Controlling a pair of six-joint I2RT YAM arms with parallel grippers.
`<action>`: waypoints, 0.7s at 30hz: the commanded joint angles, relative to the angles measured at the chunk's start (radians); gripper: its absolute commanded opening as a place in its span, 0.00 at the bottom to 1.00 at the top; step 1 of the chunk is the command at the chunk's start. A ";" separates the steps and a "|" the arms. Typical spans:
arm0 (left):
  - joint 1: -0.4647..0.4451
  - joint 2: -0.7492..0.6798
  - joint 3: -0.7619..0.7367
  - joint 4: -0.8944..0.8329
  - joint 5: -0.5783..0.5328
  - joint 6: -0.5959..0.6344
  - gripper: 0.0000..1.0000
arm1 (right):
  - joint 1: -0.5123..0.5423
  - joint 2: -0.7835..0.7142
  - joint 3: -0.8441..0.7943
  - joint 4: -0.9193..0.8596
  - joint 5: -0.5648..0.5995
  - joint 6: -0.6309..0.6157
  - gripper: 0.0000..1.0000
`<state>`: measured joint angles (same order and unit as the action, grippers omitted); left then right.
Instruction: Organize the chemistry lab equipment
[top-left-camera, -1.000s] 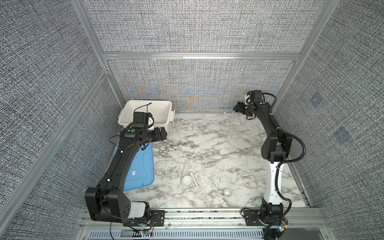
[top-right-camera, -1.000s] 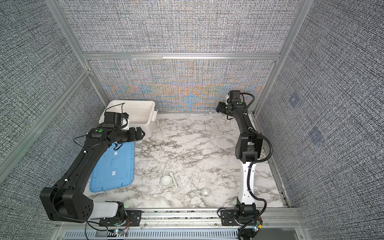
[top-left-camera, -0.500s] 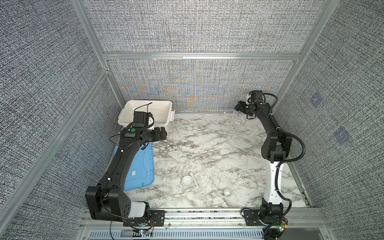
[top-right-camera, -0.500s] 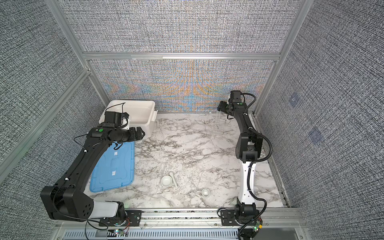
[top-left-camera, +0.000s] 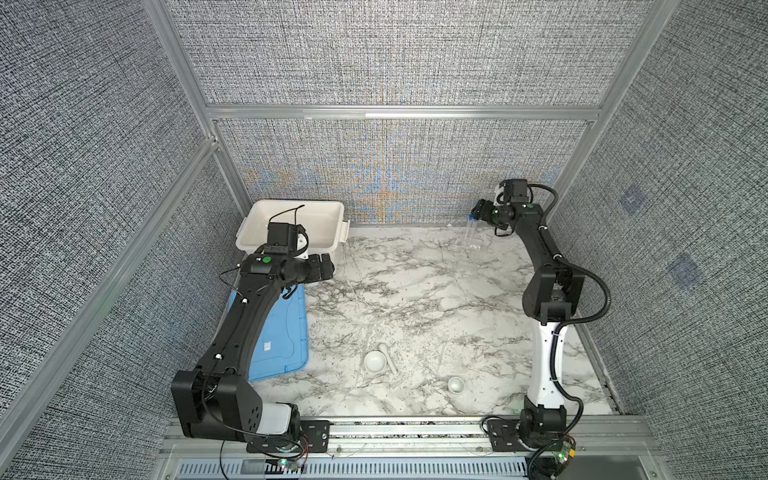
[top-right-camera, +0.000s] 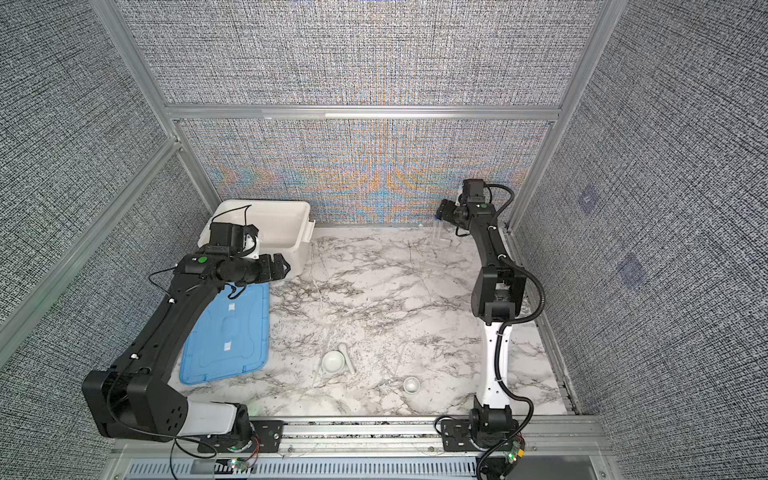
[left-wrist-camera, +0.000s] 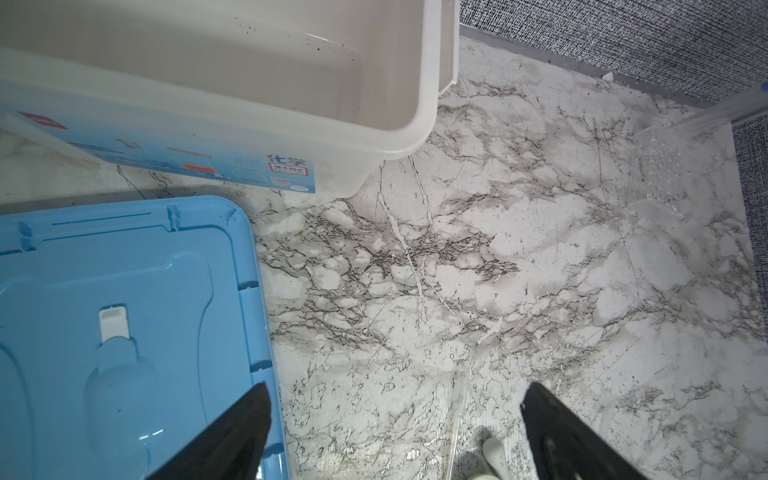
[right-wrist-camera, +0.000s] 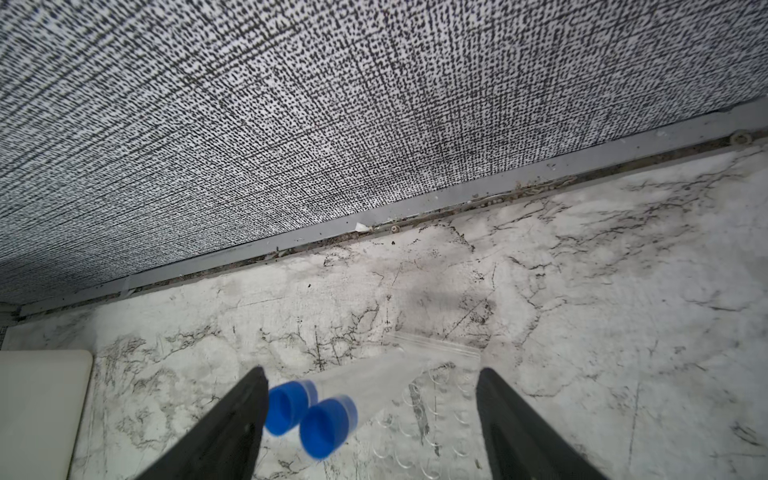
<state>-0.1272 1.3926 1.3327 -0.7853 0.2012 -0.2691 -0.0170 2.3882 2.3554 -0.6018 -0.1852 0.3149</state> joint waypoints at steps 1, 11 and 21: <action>0.001 -0.003 -0.001 0.009 -0.002 0.010 0.95 | -0.001 -0.005 0.012 -0.015 -0.009 -0.004 0.81; 0.001 -0.018 0.000 0.000 -0.002 0.014 0.95 | -0.003 -0.087 -0.023 -0.015 -0.032 0.007 0.82; 0.001 -0.057 0.078 -0.039 0.032 0.046 0.96 | 0.016 -0.453 -0.380 0.101 -0.068 0.087 0.83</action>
<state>-0.1272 1.3418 1.3914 -0.8108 0.2138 -0.2508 -0.0135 2.0212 2.0594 -0.5617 -0.2325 0.3717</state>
